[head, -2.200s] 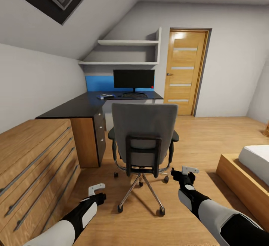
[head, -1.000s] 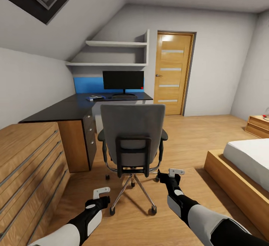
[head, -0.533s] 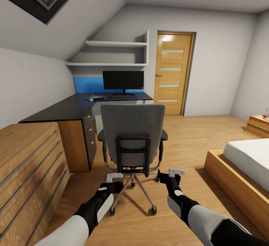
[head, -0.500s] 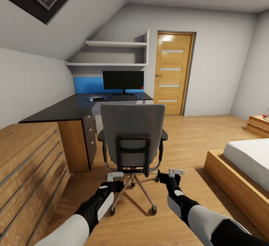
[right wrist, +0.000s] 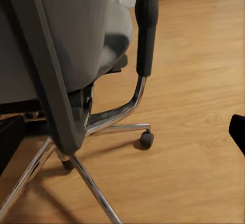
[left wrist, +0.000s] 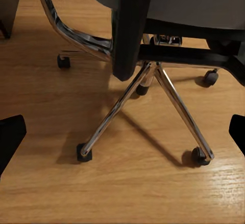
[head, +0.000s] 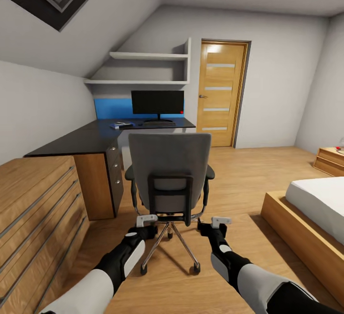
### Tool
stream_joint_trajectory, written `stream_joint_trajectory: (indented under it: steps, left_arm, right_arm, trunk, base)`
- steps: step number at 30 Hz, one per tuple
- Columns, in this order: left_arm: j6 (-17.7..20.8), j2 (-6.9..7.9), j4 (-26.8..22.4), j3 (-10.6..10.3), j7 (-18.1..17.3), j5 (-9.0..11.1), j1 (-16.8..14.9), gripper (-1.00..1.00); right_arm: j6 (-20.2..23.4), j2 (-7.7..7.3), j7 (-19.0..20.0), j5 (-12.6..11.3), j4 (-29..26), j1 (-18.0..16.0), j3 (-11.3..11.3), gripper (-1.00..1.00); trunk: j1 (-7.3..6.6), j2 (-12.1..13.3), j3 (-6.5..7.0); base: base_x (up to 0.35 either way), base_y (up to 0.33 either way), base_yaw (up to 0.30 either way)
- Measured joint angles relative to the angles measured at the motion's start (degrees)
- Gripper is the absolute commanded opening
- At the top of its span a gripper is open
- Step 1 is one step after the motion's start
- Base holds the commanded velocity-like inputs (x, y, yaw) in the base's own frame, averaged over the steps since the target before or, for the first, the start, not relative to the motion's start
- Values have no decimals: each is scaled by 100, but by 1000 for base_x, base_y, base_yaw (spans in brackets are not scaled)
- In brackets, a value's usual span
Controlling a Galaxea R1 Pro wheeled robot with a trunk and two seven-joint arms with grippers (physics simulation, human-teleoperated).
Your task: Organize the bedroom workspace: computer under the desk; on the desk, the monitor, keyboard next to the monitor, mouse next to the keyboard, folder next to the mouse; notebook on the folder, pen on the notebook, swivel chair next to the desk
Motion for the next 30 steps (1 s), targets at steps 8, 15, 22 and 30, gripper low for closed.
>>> stream_joint_trajectory:
  steps: [8,15,22,30]
  left_arm:
    - [-399,29,200,-5,-2,12,-1,100]
    - [-455,55,408,-3,-2,16,-1,100]
    - [-476,81,545,-6,-7,15,-1,100]
    - [-541,87,574,-12,-27,13,-1,100]
  right_arm:
    - [6,65,-29,358,-2,14,2,100]
    - [8,131,-45,403,-3,17,1,100]
    - [13,147,-8,433,4,39,1,100]
    - [11,150,17,484,0,202,1,100]
  trunk:
    - [0,0,0]
    - [0,0,0]
    - [0,0,0]
    - [0,0,0]
  base:
    - [0,0,0]
    - [0,0,0]
    - [0,0,0]
    - [0,0,0]
